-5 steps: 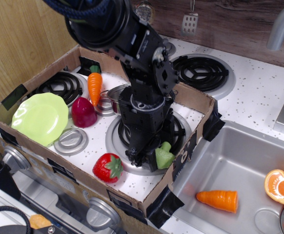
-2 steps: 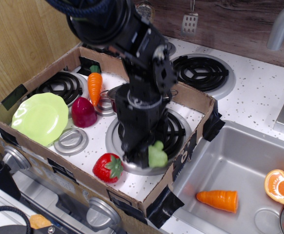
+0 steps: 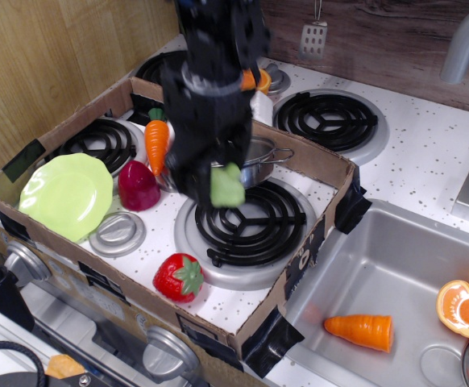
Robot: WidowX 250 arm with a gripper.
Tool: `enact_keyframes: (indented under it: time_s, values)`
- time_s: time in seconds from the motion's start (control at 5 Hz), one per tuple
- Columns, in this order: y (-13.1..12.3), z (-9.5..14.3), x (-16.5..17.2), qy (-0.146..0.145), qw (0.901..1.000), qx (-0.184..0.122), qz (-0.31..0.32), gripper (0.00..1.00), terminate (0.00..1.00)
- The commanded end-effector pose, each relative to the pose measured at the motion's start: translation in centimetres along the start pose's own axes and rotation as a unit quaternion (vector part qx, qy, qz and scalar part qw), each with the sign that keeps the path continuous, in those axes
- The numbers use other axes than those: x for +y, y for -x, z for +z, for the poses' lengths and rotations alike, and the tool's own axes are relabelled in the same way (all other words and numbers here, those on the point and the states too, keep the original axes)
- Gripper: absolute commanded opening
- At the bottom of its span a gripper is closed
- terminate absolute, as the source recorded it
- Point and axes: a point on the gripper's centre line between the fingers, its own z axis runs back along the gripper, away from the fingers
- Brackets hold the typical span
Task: Put broccoli in pot
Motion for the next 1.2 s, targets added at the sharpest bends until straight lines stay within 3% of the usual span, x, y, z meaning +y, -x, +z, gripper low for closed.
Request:
enact_keyframes:
  time_s: [0.0,0.4,0.6,0.8,1.0]
  values:
    - [-4.7,4.1,-4.1,0.056,0.9962,-0.047,-0.046,0.0,0.0]
    - [-5.3,2.5,-9.0,0.139,0.9807,-0.047,-0.129,0.0,0.0]
    - [-4.1,0.4,-9.9,0.148,0.9764,-0.025,-0.155,0.0,0.0]
    - [-3.5,-0.9,-9.6,0.164,0.9727,-0.006,-0.164,1.0,0.0]
    - [-3.8,-0.5,-9.5,0.145,0.972,-0.007,-0.184,1.0,0.0]
